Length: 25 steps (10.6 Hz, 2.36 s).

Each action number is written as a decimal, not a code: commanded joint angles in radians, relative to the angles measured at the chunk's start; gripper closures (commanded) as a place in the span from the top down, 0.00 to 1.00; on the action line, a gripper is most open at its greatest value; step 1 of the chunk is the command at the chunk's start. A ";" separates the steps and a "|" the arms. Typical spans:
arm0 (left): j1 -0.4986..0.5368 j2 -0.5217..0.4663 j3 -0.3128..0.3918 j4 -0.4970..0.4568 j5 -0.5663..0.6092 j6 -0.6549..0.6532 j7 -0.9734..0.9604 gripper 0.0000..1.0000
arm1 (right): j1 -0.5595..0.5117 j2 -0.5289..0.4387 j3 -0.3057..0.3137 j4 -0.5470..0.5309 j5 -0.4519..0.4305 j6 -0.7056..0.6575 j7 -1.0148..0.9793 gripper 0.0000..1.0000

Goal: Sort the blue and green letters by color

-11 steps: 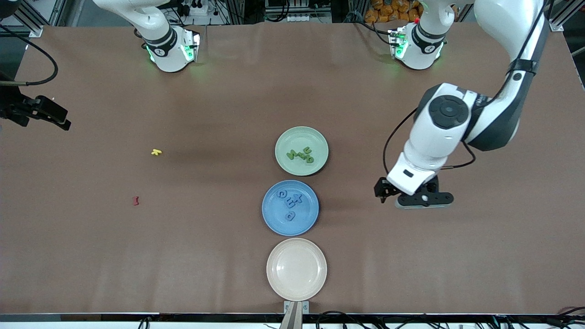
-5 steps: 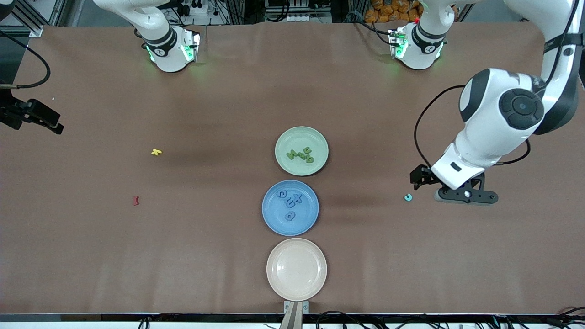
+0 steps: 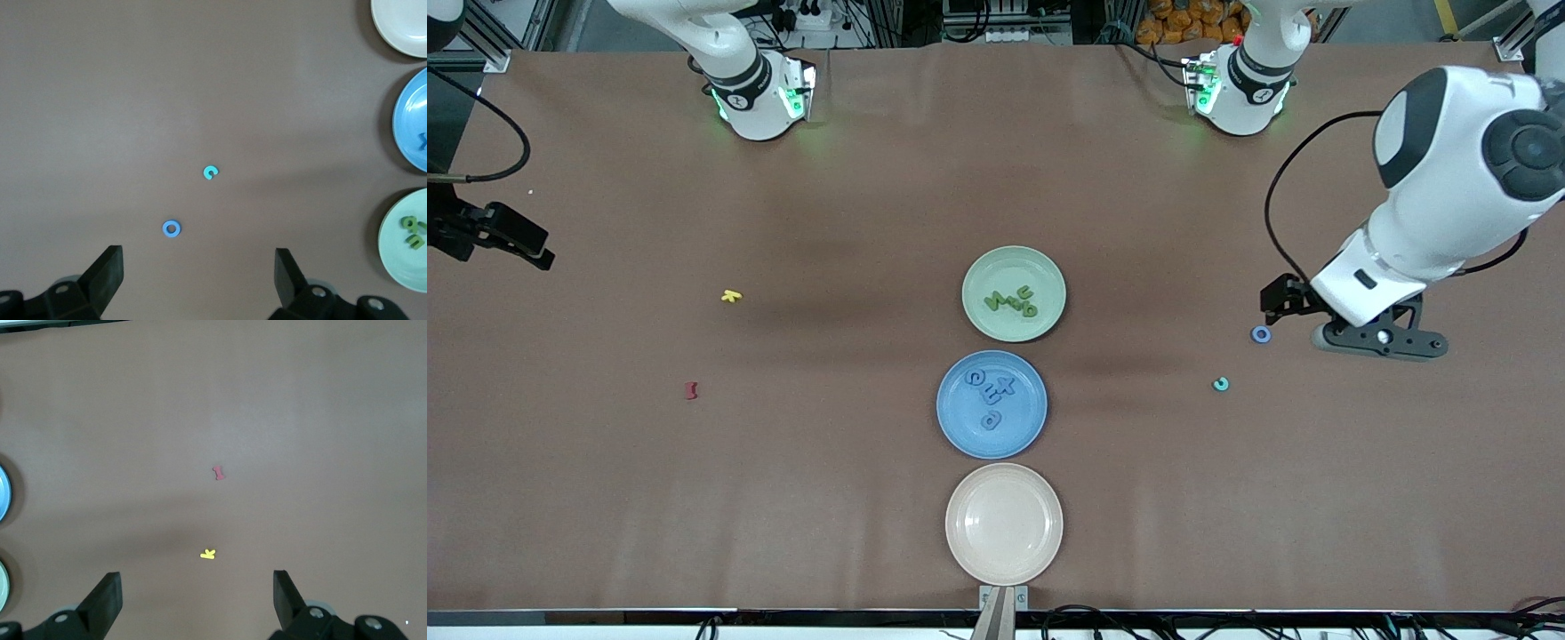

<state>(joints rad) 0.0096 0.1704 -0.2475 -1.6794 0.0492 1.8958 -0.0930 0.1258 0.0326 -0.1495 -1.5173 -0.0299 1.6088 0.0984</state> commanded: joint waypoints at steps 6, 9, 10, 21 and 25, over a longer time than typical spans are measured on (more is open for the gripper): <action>-0.042 -0.189 0.093 -0.019 -0.060 -0.211 0.059 1.00 | -0.055 0.018 0.061 0.035 0.005 -0.009 0.015 1.00; -0.036 -0.239 0.094 -0.022 -0.063 -0.270 0.065 1.00 | -0.052 0.018 0.061 0.042 0.005 -0.017 0.015 1.00; -0.033 -0.249 0.094 -0.022 -0.066 -0.280 0.067 1.00 | -0.054 0.020 0.061 0.042 0.005 -0.017 0.014 1.00; -0.042 -0.276 0.105 0.024 -0.068 -0.284 0.007 1.00 | -0.049 0.021 0.061 0.043 0.005 -0.018 0.015 1.00; -0.040 -0.262 0.105 0.026 -0.084 -0.281 0.001 1.00 | -0.046 0.023 0.059 0.043 0.005 -0.018 0.014 1.00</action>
<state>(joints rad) -0.0246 -0.0968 -0.1517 -1.6642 -0.0076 1.6179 -0.0749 0.0933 0.0387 -0.1027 -1.5029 -0.0299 1.6080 0.1010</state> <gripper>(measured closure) 0.000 0.000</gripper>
